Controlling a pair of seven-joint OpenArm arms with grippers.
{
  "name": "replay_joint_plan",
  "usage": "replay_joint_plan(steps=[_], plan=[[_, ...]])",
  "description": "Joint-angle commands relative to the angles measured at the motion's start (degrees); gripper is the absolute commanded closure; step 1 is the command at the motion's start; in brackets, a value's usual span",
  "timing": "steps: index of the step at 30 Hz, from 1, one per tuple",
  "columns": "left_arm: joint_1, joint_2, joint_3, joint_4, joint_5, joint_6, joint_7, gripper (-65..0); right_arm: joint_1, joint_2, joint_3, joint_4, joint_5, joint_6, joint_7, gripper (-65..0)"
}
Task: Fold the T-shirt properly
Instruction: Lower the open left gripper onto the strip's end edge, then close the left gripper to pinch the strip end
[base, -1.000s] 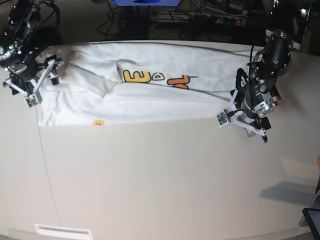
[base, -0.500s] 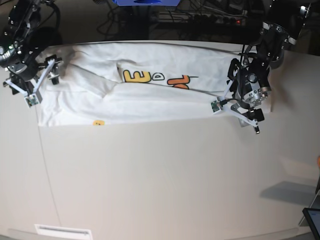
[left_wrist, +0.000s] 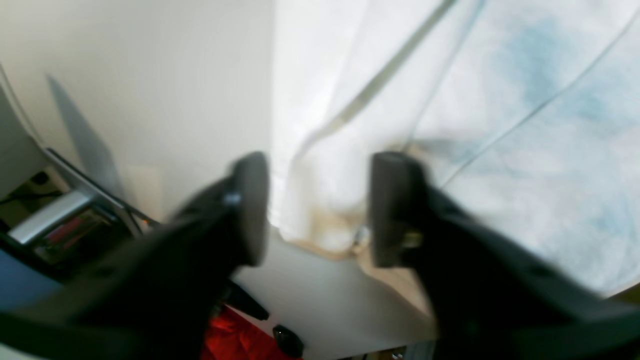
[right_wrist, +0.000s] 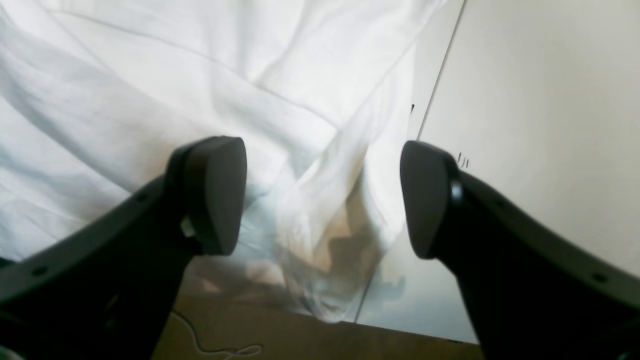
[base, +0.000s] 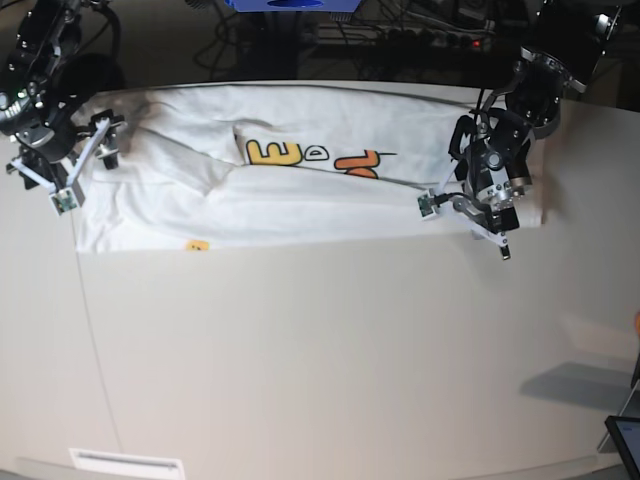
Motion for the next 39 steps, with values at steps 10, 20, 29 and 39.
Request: replay_joint_plan(steps=[10, 20, 29, 39], plan=[[-4.46, -0.13, -0.45, -3.39, -0.89, 0.14, -0.83, -19.0, 0.2, 0.69, 0.3, 0.87, 0.6, -0.05, 0.8, -45.6], [-7.98, -0.05, -0.28, -3.74, -8.8, 0.14, -0.74, -19.0, 0.2, 0.69, 0.3, 0.87, 0.6, -0.05, 0.8, -45.6], [-9.56, -0.31, 6.14, -8.66, -8.8, 0.14, -0.83, -19.0, 0.2, 0.69, 0.3, 0.87, 0.6, -0.05, 0.89, -45.6], [-9.65, -0.22, 6.05, -8.57, -8.8, 0.14, -0.74, -17.6, 0.2, 0.69, 0.3, 0.87, 0.6, -0.05, 0.98, -45.6]])
